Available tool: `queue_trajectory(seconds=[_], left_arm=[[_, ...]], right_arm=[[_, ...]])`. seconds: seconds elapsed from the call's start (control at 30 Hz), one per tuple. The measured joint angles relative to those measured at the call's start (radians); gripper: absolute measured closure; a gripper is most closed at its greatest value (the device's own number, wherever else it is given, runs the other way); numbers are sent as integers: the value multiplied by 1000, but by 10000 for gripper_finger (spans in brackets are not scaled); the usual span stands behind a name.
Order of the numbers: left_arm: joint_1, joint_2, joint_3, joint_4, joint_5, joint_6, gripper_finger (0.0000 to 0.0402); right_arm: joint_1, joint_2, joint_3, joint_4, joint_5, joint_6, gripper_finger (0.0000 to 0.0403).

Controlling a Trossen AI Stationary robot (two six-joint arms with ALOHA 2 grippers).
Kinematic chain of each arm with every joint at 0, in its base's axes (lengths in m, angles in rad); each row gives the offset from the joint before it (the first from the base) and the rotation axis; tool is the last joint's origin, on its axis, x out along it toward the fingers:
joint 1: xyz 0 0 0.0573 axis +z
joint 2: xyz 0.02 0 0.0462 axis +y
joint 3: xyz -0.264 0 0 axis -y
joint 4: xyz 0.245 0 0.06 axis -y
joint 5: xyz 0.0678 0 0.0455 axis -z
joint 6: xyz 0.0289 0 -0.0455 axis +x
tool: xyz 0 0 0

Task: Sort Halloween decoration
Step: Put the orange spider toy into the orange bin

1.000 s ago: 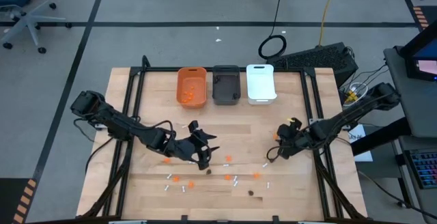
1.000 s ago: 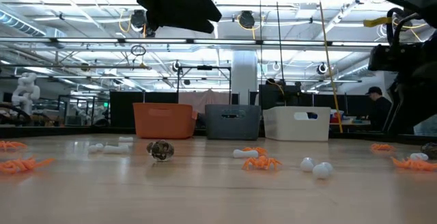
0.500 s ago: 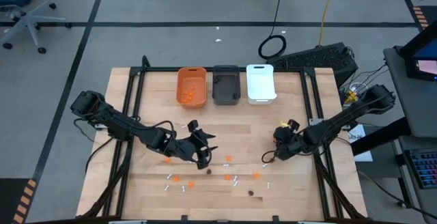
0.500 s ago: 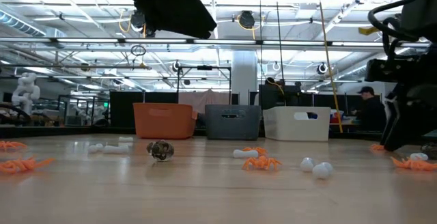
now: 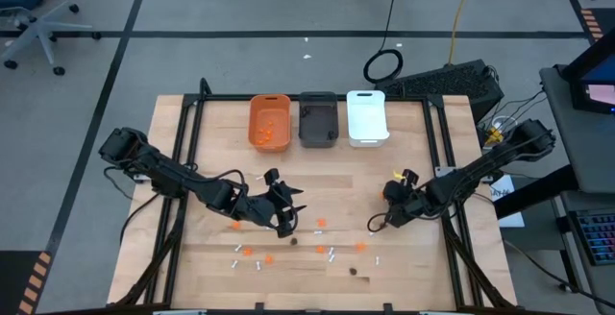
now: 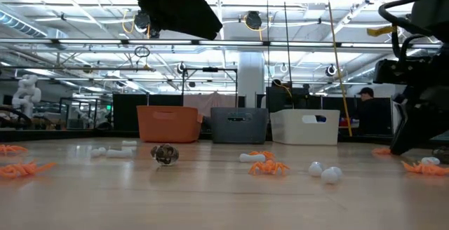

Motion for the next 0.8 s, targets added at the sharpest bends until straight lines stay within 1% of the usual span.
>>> queue_trajectory(seconds=[0.4,0.5,0.63,0.73,0.8], left_arm=[[0,0,0,1,-7,-2,207],[0,0,0,1,-7,-1,207],[0,1,0,3,-7,17,207],[0,17,0,25,-11,67,207],[0,38,0,71,-13,113,207]], right_arm=[[-2,3,97,30,48,-149,403],[-2,2,103,84,57,-177,403],[-1,2,103,205,66,-241,403],[-1,2,103,300,69,-298,403],[-1,2,103,360,69,-336,403]])
